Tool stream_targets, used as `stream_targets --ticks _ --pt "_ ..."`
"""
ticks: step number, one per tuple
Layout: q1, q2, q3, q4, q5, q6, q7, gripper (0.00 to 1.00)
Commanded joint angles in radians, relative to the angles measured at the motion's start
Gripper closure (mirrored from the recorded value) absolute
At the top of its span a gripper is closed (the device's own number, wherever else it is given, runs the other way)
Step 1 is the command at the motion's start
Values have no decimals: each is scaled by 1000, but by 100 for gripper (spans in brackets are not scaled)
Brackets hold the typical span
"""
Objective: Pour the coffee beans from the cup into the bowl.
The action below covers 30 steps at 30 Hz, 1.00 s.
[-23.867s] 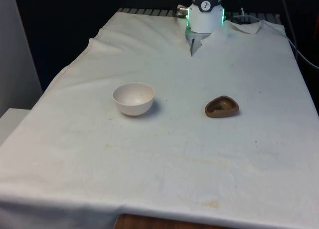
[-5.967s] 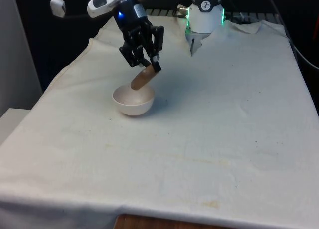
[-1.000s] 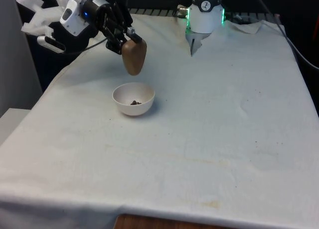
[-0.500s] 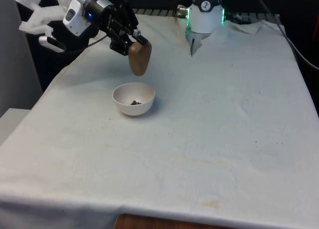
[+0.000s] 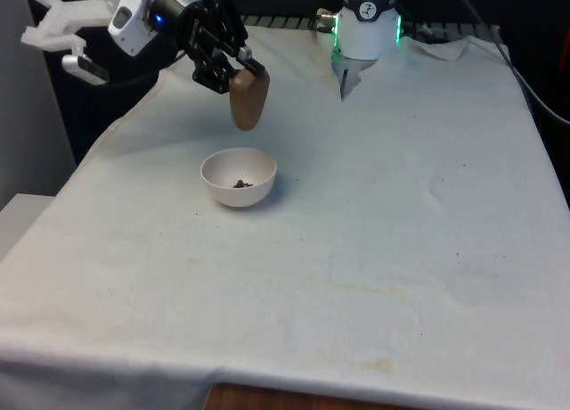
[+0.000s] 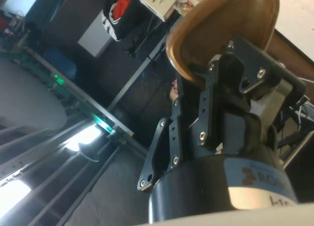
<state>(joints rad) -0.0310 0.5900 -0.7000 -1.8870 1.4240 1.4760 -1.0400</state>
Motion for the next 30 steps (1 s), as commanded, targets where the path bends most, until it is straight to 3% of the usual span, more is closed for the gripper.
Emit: stream_targets --ticks 1,5,6,8,13,14,15,21,22,23,29,30 --pt "8 -4 -6 2 -14 9 6 98" --pt "9 -7 -7 12 -31 9 4 98" --pt "1 -2 -1 10 -18 0 -2 98" --pt "10 -7 -9 20 -43 8 1 98" --pt "11 -7 -10 33 -65 9 -6 98" --pt "3 -3 -4 33 -54 0 -10 98" --pt "11 -7 -10 36 -68 10 -7 98" --pt "12 -6 -12 56 -100 11 -20 98" --pt "4 -3 -6 56 -92 0 -24 98" --pt "12 -6 -12 59 -105 12 -22 98" --pt "13 -5 -12 72 -132 16 -32 98" --pt "5 -3 -6 74 -128 5 -39 98"
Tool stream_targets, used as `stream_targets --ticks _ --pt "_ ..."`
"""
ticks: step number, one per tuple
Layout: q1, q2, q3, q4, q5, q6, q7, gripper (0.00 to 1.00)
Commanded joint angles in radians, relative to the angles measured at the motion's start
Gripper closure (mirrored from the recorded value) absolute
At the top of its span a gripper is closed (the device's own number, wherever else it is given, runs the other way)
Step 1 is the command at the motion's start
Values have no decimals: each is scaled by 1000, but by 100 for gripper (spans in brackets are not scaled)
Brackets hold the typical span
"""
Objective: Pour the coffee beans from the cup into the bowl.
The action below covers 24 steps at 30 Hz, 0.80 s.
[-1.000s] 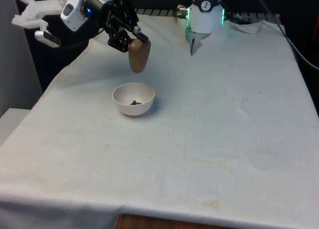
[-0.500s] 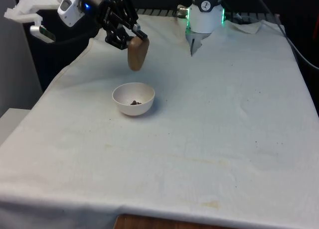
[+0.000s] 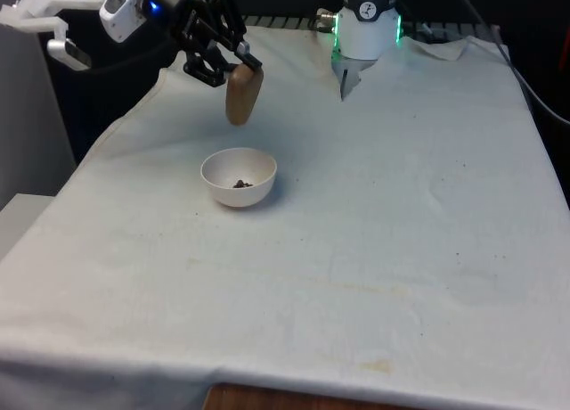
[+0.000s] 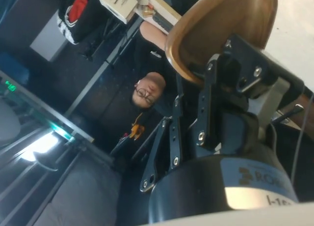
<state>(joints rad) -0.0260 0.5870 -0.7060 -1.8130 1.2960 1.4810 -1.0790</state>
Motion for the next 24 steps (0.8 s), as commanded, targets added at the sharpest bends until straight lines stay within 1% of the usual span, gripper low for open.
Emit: stream_targets --ticks 1,9,10,11,17,18,19,24 --pt "9 -2 -6 3 -13 13 5 98" --pt "12 -1 -5 20 -47 25 -1 98" --pt "4 0 0 18 -35 14 -5 98" --pt "13 0 -5 25 -55 28 -3 98" --pt "16 0 -5 39 -86 42 -9 98" --pt "9 1 0 37 -77 32 -13 98" --pt "17 1 -5 42 -91 44 -10 98" --pt "20 2 -4 51 -119 57 -19 98"
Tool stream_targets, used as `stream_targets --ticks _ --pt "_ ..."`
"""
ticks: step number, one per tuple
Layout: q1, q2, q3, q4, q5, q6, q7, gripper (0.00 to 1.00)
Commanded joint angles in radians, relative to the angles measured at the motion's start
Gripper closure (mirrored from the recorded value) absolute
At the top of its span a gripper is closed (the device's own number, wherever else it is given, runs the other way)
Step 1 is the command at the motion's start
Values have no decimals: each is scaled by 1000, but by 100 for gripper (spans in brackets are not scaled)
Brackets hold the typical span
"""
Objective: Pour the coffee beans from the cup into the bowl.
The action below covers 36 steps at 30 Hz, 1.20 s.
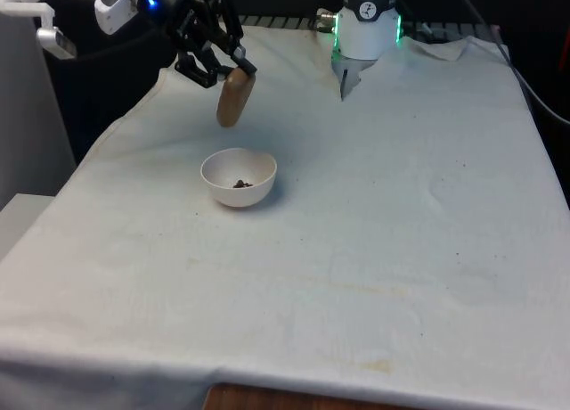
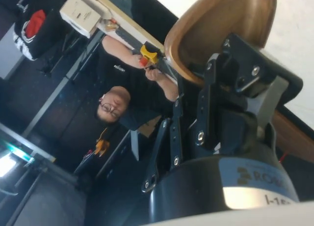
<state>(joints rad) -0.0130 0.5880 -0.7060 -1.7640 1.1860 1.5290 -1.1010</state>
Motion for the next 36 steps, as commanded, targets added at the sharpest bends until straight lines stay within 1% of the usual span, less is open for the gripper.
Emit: stream_targets --ticks 1,2,3,4,10,11,12,19,20,21,22,28,29,30,36 --pt "8 1 -4 3 -13 12 2 98" --pt "9 1 -4 5 -18 14 1 98" --pt "2 0 1 2 -10 5 -3 98" --pt "9 1 -4 7 -23 16 0 98" --pt "13 2 -4 20 -54 30 -5 98" --pt "6 1 1 18 -47 21 -9 98" --pt "14 2 -4 22 -59 32 -5 98" --pt "18 3 -3 37 -95 45 -7 98" --pt "10 1 1 34 -84 33 -11 98" --pt "18 3 -3 39 -100 48 -8 98" --pt "20 2 -4 41 -109 53 -9 98" --pt "24 3 -3 51 -139 64 -11 98" --pt "18 1 1 49 -134 56 -14 98" --pt "26 3 -3 53 -149 69 -11 98" --pt "30 -2 -4 64 -176 73 -11 98"
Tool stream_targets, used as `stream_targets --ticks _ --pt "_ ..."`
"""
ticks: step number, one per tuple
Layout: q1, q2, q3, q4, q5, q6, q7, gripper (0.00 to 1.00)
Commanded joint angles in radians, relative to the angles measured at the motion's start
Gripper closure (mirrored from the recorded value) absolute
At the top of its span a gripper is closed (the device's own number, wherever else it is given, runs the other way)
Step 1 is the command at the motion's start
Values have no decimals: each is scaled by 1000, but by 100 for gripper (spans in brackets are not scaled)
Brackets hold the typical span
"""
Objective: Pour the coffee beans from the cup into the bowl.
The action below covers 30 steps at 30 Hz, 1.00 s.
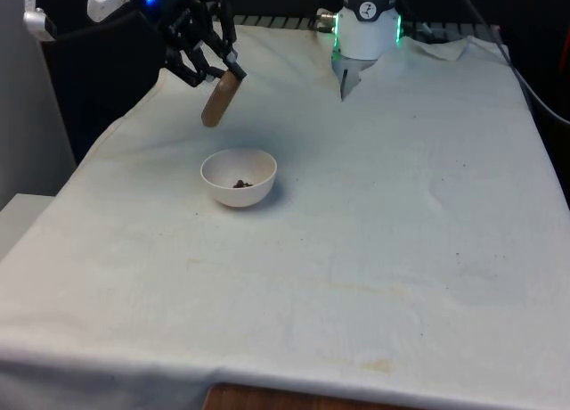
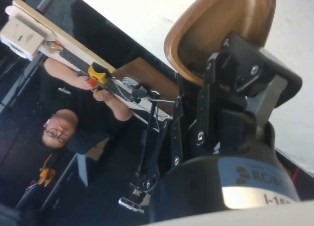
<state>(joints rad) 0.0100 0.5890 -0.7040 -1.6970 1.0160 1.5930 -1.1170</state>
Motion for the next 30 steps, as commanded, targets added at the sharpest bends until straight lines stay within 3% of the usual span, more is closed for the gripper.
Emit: stream_targets --ticks 1,2,3,5,9,10,11,19,20,21,23,30 --pt "9 -6 -6 1 -14 8 5 98" --pt "0 0 0 0 0 0 0 98" --pt "10 -7 -6 2 -17 8 5 98" --pt "12 -11 -7 6 -26 7 4 98" --pt "14 -19 -6 13 -53 8 -1 98" --pt "6 -17 0 14 -44 0 -3 98" --pt "14 -20 -6 14 -57 8 -3 98" --pt "16 -27 -6 30 -100 8 -21 98" --pt "8 -23 0 31 -86 0 -21 98" --pt "8 -24 0 32 -92 0 -24 98" --pt "17 -30 -6 33 -116 9 -29 98" --pt "17 -32 -6 45 -157 12 -52 98"
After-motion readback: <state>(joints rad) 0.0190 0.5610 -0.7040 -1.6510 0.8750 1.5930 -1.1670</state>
